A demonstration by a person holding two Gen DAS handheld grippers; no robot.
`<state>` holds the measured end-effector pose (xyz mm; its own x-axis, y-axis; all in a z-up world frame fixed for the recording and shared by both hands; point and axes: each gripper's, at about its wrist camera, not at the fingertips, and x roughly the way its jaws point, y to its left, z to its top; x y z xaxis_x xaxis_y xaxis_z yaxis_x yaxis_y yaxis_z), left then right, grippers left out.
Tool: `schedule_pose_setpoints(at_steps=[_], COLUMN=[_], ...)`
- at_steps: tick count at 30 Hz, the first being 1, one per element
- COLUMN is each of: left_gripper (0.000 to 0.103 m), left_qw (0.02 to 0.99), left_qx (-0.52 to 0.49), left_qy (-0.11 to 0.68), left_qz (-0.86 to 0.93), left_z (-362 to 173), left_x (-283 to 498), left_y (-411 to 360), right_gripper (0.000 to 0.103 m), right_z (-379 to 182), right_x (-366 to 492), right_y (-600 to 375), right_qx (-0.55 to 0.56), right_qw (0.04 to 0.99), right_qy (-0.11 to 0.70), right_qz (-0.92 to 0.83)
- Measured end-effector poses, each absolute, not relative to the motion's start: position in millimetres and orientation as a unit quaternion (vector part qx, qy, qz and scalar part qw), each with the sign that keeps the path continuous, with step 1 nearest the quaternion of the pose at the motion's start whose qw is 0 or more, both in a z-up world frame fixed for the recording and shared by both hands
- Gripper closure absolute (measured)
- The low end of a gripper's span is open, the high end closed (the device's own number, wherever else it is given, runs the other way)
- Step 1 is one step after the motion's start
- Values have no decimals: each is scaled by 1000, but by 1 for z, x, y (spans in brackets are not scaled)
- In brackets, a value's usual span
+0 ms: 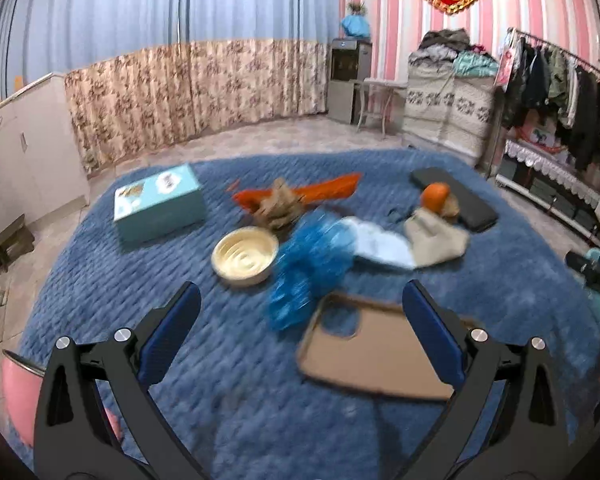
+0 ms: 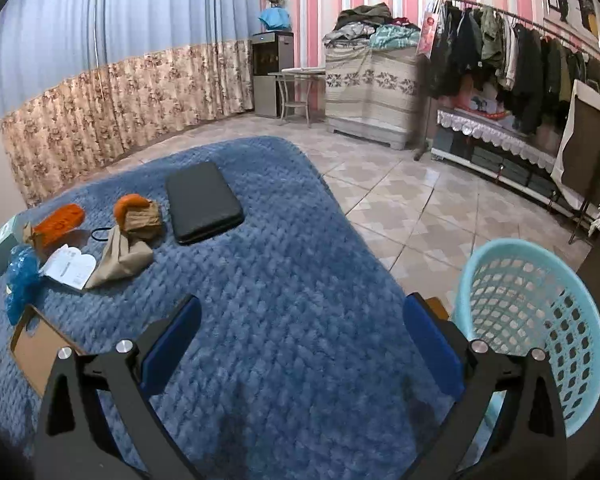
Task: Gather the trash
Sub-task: 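Move both open tools back over the bed, then grasp the blue plastic bag with the left tool while the right tool grasps the beige cloth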
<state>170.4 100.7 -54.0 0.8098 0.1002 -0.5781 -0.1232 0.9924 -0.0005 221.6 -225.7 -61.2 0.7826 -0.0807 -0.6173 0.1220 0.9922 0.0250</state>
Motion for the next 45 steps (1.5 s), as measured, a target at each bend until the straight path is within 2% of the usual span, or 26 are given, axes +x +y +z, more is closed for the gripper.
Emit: schedule_pose_setpoints(at_steps=[5, 15, 18, 21, 23, 24, 25, 26, 28, 30, 32, 36, 39, 41, 43, 44, 45], left_gripper=[6, 6, 8, 29, 56, 62, 72, 77, 79, 80, 80, 80, 80, 80, 80, 80, 80], left_qw=[943, 952, 947, 946, 942, 940, 940, 940, 943, 945, 947, 949, 949, 946, 944, 944, 945], left_qx=[-9, -1, -14, -22, -17, -14, -13, -11, -18, -33, -40, -55, -62, -77, -87, -87, -85], left_qy=[326, 304, 319, 324, 335, 340, 342, 341, 332, 326, 319, 310, 308, 313, 316, 316, 315], left_qz=[64, 44, 36, 22, 8, 3, 0, -2, -7, -9, -3, 20, 35, 36, 32, 32, 33], left_z=[-67, -66, -72, -75, -78, -80, -81, -80, -74, -67, -61, -54, -53, -55, -56, -56, -57], left_x=[176, 210, 228, 238, 244, 246, 245, 244, 237, 229, 221, 212, 212, 214, 215, 215, 214], left_y=[113, 103, 105, 107, 104, 102, 103, 103, 110, 119, 129, 147, 157, 161, 163, 161, 162], right_gripper=[4, 4, 4, 5, 5, 5, 5, 5, 6, 9, 18, 24, 35, 51, 58, 72, 77], right_z=[-65, -70, -70, -69, -69, -69, -70, -72, -74, -74, -73, -76, -84, -94, -100, -98, -96], right_x=[221, 219, 221, 228, 233, 238, 242, 246, 254, 263, 273, 291, 303, 309, 313, 311, 309], right_y=[-223, -215, -209, -200, -189, -183, -177, -167, -153, -138, -122, -97, -83, -78, -77, -79, -80], right_qx=[21, -3, -16, -15, -17, -18, -20, -23, -26, -23, -30, -45, -47, -48, -45, -42, -37], right_qw=[941, 941, 941, 942, 943, 942, 941, 940, 938, 937, 935, 929, 919, 911, 908, 909, 910], right_qy=[336, 335, 335, 336, 333, 334, 337, 341, 344, 345, 348, 359, 380, 398, 405, 400, 398], right_qz=[-46, -42, -35, -17, -7, -1, 6, 16, 28, 44, 59, 79, 93, 97, 102, 107, 113])
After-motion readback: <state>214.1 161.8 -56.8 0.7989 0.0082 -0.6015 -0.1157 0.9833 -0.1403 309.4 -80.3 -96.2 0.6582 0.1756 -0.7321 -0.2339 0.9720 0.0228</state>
